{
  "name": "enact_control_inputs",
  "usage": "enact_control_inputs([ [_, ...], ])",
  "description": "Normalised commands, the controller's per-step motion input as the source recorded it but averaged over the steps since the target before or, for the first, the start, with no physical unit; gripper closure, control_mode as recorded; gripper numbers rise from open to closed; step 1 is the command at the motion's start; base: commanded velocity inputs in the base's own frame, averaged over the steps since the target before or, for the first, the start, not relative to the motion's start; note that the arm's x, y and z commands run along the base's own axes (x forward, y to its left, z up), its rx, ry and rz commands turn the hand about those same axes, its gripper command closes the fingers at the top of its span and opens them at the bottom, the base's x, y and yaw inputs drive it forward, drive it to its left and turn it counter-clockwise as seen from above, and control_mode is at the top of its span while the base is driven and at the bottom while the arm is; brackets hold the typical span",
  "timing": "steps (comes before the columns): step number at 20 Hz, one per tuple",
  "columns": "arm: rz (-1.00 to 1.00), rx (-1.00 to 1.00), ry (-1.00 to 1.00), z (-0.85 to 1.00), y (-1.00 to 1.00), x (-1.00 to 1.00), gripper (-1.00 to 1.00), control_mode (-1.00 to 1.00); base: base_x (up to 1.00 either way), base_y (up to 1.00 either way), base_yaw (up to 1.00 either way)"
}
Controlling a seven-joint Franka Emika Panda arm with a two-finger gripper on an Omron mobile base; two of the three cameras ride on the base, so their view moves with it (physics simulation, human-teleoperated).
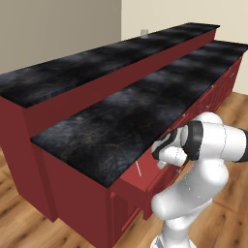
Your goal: Take a straw from the drawer in front and place it inside the glass cup on the dining counter.
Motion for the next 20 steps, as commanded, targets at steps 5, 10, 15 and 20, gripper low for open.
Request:
enact_control_inputs([
  [5, 0.05, -0.13, 0.01, -0.24, 0.00, 0.00, -1.00, -1.00, 0.00, 0.00, 0.00],
  [10, 0.01, -0.15, 0.00, -0.07, -0.21, -0.22, -1.00, -1.00, 0.00, 0.00, 0.00],
  [15, 0.00, -0.15, 0.00, 0.00, -0.57, -0.58, -1.00, -1.00, 0.00, 0.00, 0.00],
  [20, 0.00, -0.12, 0.05, 0.00, -0.75, -0.60, -1.00, -1.00, 0.00, 0.00, 0.00],
])
